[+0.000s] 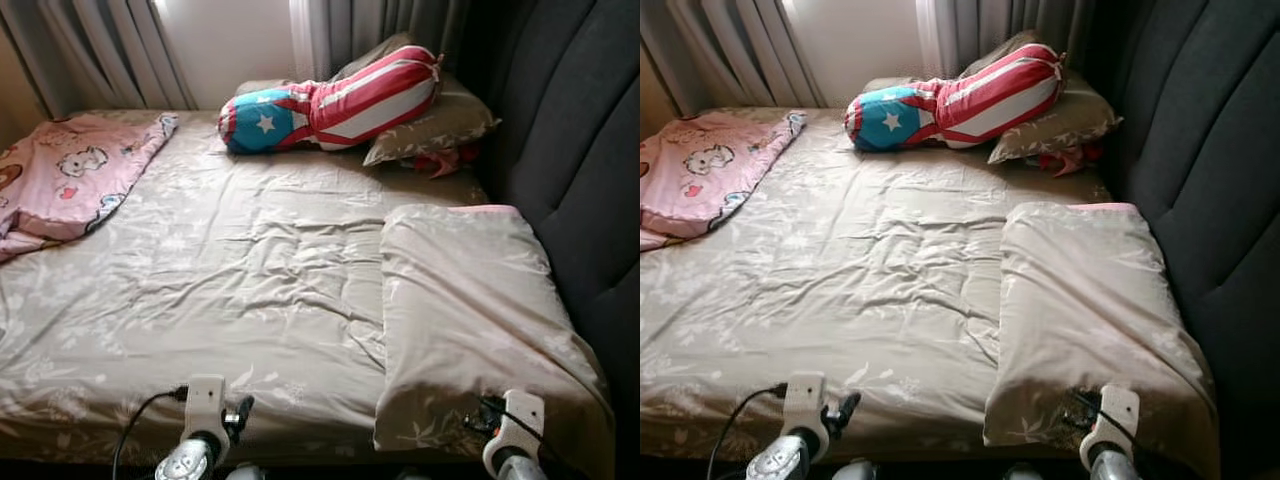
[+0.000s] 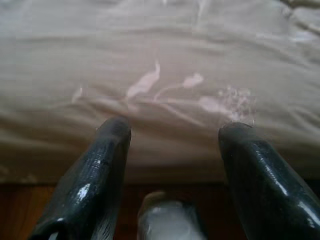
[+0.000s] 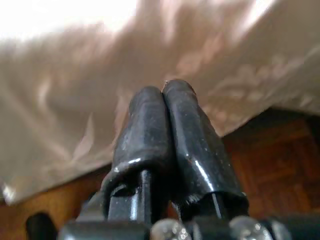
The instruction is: Clean up the room
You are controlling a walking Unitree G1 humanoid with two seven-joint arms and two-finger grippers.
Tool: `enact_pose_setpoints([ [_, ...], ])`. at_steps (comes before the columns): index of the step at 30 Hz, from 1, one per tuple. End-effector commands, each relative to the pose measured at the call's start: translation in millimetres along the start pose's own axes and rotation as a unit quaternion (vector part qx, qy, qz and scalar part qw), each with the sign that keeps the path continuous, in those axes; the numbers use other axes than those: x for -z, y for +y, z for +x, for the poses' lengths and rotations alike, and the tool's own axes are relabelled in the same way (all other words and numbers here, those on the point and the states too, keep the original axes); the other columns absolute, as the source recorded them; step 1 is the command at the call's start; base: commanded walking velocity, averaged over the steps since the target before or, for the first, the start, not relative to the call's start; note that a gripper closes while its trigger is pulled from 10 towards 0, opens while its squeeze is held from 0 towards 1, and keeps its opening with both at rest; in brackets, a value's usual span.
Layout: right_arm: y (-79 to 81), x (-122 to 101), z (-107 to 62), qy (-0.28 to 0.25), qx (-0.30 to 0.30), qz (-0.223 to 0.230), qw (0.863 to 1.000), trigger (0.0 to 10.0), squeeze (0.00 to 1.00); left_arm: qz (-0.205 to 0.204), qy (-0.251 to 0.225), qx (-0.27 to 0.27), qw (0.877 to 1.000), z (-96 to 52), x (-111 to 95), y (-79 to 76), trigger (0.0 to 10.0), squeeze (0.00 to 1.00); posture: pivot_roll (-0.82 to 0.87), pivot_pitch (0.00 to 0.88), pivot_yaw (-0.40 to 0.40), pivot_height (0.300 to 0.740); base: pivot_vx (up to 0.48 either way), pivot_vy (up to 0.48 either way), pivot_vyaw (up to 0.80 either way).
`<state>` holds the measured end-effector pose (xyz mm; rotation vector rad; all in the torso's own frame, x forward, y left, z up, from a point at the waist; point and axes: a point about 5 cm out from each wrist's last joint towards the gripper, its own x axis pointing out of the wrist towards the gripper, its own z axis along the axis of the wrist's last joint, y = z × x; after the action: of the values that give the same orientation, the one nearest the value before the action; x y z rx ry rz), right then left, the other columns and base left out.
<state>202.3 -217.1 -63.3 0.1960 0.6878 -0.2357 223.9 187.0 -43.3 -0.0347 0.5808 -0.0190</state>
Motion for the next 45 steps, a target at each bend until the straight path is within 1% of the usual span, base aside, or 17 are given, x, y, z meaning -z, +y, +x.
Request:
enact_pose_setpoints([
  [1,2.0,8,-1.8,0.02,-0.004,-0.001,1.0,10.0,0.0,0.003,0.008,-0.01,1.0,1.1,3,2.2,10.0,0.0,-0.09,0.0,0.006,0.711,0.0,0.0,0.0],
  [5,3.7,16,-3.9,0.036,-0.005,0.002,0.999,10.0,0.0,0.002,0.025,-0.013,1.0,0.3,10,1.2,10.0,0.0,-0.09,0.0,0.004,0.726,0.0,0.0,0.0],
  [6,5.7,25,-6.5,0.054,-0.01,-0.003,0.999,10.0,0.0,0.005,0.045,-0.015,0.999,-0.8,17,-0.3,10.0,0.0,-0.09,0.0,0.002,0.736,0.0,0.0,0.0],
  [7,5.7,25,-6.5,0.054,-0.01,-0.003,0.999,10.0,0.0,0.005,0.045,-0.015,0.999,-0.8,17,-0.3,10.0,0.0,-0.09,0.0,0.002,0.736,0.0,0.0,0.0],
  [9,6.6,34,-9.6,0.075,-0.011,-0.014,0.997,10.0,0.0,0.008,0.065,-0.017,0.998,-2.0,25,-1.7,10.0,0.0,-0.09,0.0,0.002,0.74,0.0,0.0,0.0],
  [10,6.6,34,-9.6,0.075,-0.011,-0.014,0.997,10.0,0.0,0.008,0.065,-0.017,0.998,-2.0,25,-1.7,10.0,0.0,-0.09,0.0,0.002,0.74,0.0,0.0,0.0],
  [12,7.1,44,-13.5,0.096,-0.012,-0.037,0.995,10.0,0.0,0.007,0.087,-0.024,0.996,-4.3,33,-2.1,10.0,0.0,-0.09,0.0,0.006,0.74,0.0,0.0,0.0],
  [14,4.1,52,-17.1,0.11,0.004,-0.031,0.993,10.0,0.0,0.011,0.115,-0.029,0.993,-8.4,43,-1.5,10.0,0.0,-0.08,0.0,0.014,0.74,0.0,0.0,0.0],
  [17,3.4,55,-18.5,0.114,0.009,-0.025,0.993,10.0,0.0,0.022,0.134,-0.029,0.99,-10.7,49,-0.3,10.0,0.0,-0.1,0.0,0.021,0.74,0.0,0.0,0.0],
  [19,3.9,55,-18.3,0.115,0.006,-0.031,0.993,10.0,0.0,0.026,0.135,-0.029,0.99,-10.4,49,0.1,10.0,0.0,-0.1,0.0,0.021,0.74,0.0,0.0,0.0],
  [23,4.1,53,-17.5,0.11,0.004,-0.029,0.993,10.0,0.0,0.016,0.118,-0.033,0.992,-6.3,41,-0.2,10.0,0.0,-0.09,0.0,0.008,0.74,0.0,0.0,0.0],
  [27,2.9,52,-17.2,0.111,0.002,-0.037,0.993,10.0,0.0,0.018,0.119,-0.03,0.992,-5.8,41,-3.2,10.0,0.0,-0.09,0.0,0.005,0.74,0.0,0.0,0.0],
  [28,1.8,52,-17.2,0.11,0.003,-0.038,0.993,10.0,0.98,0.022,0.122,-0.027,0.992,-6.1,42,-4.8,10.0,0.0,-0.09,0.0,0.005,0.74,0.0,0.0,0.0],
  [29,0.6,51,-17.2,0.109,0.005,-0.036,0.993,10.0,1.0,0.026,0.125,-0.024,0.992,-6.7,44,-6.3,10.0,0.0,-0.09,0.0,0.005,0.74,0.0,0.0,0.0],
  [32,-0.6,52,-17.5,0.111,0.006,-0.038,0.993,10.0,1.0,0.031,0.132,-0.021,0.991,-8.1,47,-7.9,10.0,0.0,-0.09,0.0,0.003,0.74,0.0,0.0,0.0],
  [40,-2.6,62,-22.5,0.135,0.002,-0.059,0.989,10.0,1.0,0.023,0.136,-0.031,0.99,-9.3,50,-6.7,10.0,0.0,-0.09,0.0,-0.009,0.74,0.0,0.0,0.0],
  [45,-6.4,65,-24.3,0.141,0.005,-0.06,0.988,10.0,1.0,0.023,0.137,-0.029,0.99,-9.5,51,-9.2,10.0,0.0,-0.09,0.0,-0.01,0.74,0.0,0.0,0.0],
])
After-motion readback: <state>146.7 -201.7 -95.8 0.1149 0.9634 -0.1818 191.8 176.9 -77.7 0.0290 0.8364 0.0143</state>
